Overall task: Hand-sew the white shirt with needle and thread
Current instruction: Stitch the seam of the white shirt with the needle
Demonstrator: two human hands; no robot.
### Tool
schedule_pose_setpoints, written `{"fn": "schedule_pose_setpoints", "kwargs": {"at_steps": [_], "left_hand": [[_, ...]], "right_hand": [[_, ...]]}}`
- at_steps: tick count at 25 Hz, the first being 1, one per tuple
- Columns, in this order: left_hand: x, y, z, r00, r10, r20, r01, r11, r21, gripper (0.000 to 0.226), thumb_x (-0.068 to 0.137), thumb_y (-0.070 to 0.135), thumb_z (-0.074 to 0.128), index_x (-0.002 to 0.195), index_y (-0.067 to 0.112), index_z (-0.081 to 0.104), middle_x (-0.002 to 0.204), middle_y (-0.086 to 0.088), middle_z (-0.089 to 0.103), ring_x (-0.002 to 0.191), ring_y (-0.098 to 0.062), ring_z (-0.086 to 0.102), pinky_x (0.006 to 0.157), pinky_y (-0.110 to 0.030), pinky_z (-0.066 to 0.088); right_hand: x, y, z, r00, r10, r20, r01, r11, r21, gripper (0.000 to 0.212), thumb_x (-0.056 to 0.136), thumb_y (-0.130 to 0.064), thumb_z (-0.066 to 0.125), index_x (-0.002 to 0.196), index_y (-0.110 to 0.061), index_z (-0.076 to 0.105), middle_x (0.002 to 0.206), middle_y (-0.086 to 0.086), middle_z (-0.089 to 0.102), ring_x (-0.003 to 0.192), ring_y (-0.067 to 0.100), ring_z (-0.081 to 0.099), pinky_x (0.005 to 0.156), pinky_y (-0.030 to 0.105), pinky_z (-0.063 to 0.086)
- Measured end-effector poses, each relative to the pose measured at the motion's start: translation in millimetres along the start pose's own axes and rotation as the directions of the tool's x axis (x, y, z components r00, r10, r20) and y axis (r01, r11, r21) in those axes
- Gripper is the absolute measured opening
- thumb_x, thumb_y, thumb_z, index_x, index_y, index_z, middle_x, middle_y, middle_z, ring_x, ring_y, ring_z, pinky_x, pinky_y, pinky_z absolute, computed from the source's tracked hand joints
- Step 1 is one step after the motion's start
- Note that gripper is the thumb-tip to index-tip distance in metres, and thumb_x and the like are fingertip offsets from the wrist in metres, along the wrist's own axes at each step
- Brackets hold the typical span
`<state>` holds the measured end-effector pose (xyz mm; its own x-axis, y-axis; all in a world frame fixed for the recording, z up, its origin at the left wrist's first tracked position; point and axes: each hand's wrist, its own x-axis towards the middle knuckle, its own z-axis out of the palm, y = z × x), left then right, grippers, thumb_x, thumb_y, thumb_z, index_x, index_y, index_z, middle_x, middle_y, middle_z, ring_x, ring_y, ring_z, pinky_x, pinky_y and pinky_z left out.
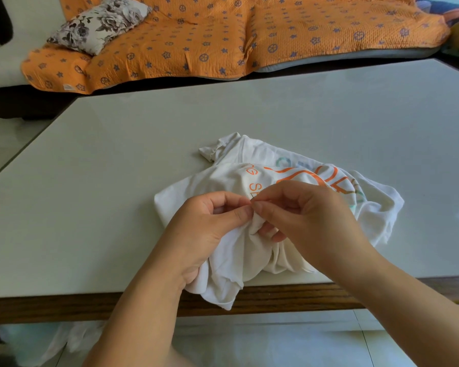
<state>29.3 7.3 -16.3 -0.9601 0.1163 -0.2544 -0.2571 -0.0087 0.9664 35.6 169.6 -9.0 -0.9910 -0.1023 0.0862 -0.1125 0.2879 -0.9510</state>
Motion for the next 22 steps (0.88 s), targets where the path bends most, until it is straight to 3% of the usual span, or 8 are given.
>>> {"fn": "schedule_pose_setpoints", "kwargs": {"at_steps": [4, 9, 13, 17, 19, 22], "left_hand": [[-1, 2, -2, 0.999, -0.002, 0.040, -0.001, 0.997, 0.073, 0.030, 0.068, 0.035, 0.074, 0.093, 0.019, 0.079, 0.097, -0.006, 0.077, 0.098, -0.019, 0.072, 0.095, -0.037, 0.053], [-1, 3, -4, 1.000, -0.011, 0.015, 0.009, 0.992, 0.123, 0.021, 0.072, 0.036, 0.073, 0.090, 0.028, 0.079, 0.095, 0.003, 0.078, 0.097, -0.012, 0.072, 0.095, -0.034, 0.052], [0, 3, -4, 1.000, -0.019, -0.021, 0.021, 0.992, 0.125, 0.010, 0.081, 0.026, 0.073, 0.088, 0.024, 0.080, 0.093, 0.004, 0.078, 0.096, -0.010, 0.072, 0.093, -0.031, 0.052], [0, 3, -4, 0.998, -0.012, -0.061, 0.018, 0.995, 0.101, 0.006, 0.080, 0.025, 0.075, 0.083, 0.024, 0.080, 0.091, 0.005, 0.078, 0.092, -0.008, 0.072, 0.085, -0.025, 0.051], [0, 3, -6, 0.997, -0.015, -0.080, 0.022, 0.996, 0.091, 0.008, 0.078, 0.026, 0.075, 0.084, 0.025, 0.080, 0.092, 0.006, 0.078, 0.094, -0.008, 0.072, 0.087, -0.026, 0.052], [1, 2, -9, 0.995, -0.014, -0.099, 0.022, 0.997, 0.078, 0.008, 0.077, 0.025, 0.076, 0.084, 0.023, 0.080, 0.092, 0.004, 0.078, 0.095, -0.010, 0.072, 0.088, -0.029, 0.052]], "right_hand": [[4, 0, -1, 0.997, 0.007, -0.071, -0.005, 1.000, 0.030, 0.010, 0.087, -0.019, 0.070, 0.081, -0.026, 0.073, 0.071, -0.015, 0.070, 0.057, 0.004, 0.064, 0.052, 0.014, 0.046], [10, -4, -1, 0.992, 0.073, -0.107, -0.038, 0.955, 0.295, 0.011, 0.095, -0.017, 0.058, 0.085, -0.013, 0.060, 0.083, 0.006, 0.074, 0.052, 0.015, 0.058, 0.044, 0.021, 0.041], [19, -6, -10, 0.972, 0.234, -0.006, -0.185, 0.783, 0.594, 0.012, 0.103, -0.017, 0.044, 0.093, -0.010, 0.048, 0.070, 0.012, 0.069, 0.049, 0.021, 0.060, 0.039, 0.023, 0.042], [28, -6, -27, 0.944, 0.310, 0.110, -0.275, 0.561, 0.781, 0.015, 0.101, -0.012, 0.043, 0.087, -0.011, 0.049, 0.060, 0.005, 0.056, 0.050, 0.016, 0.058, 0.041, 0.020, 0.046], [32, -6, -36, 0.939, 0.329, 0.103, -0.263, 0.492, 0.830, 0.020, 0.099, -0.011, 0.043, 0.081, -0.010, 0.051, 0.057, 0.003, 0.053, 0.050, 0.014, 0.057, 0.044, 0.019, 0.049], [40, -1, -48, 0.922, 0.386, -0.026, -0.163, 0.449, 0.879, 0.021, 0.099, -0.009, 0.045, 0.078, -0.008, 0.051, 0.051, 0.002, 0.050, 0.050, 0.013, 0.060, 0.050, 0.019, 0.052]]}}
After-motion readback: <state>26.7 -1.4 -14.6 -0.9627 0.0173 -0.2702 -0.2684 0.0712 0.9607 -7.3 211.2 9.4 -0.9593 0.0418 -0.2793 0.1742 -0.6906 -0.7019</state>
